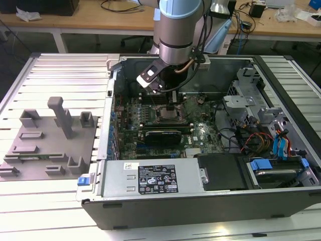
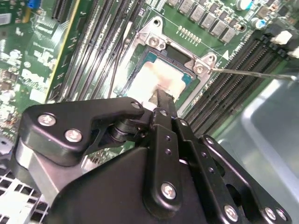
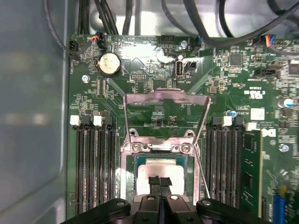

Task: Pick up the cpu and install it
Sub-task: 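Place the cpu into insertion slot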

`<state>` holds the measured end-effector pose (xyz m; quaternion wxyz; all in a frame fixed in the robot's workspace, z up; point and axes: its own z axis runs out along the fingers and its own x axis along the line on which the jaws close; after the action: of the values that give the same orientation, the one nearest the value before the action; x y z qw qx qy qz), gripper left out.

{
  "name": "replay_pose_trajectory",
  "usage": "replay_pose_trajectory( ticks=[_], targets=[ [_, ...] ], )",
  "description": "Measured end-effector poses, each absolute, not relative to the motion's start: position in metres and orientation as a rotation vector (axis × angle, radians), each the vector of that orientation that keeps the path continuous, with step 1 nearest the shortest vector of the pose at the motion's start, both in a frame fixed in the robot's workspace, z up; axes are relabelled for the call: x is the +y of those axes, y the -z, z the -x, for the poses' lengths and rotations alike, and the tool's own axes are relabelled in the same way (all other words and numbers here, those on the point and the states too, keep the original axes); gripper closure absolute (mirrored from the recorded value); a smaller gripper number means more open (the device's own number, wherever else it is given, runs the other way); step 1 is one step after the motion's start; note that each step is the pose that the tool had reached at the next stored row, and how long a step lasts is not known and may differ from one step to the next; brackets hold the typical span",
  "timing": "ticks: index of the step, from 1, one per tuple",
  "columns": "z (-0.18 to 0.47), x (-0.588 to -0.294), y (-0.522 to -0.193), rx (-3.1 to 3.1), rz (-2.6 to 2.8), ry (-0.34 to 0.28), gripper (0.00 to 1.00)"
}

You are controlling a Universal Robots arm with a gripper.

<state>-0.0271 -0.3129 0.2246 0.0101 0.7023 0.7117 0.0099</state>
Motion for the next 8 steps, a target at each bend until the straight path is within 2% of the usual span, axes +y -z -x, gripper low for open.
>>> replay_pose_trajectory(
  ticks=[8],
  targets=[
    [0.027,-0.313,-0.249,2.222,-2.192,-0.031,0.89]
  ],
)
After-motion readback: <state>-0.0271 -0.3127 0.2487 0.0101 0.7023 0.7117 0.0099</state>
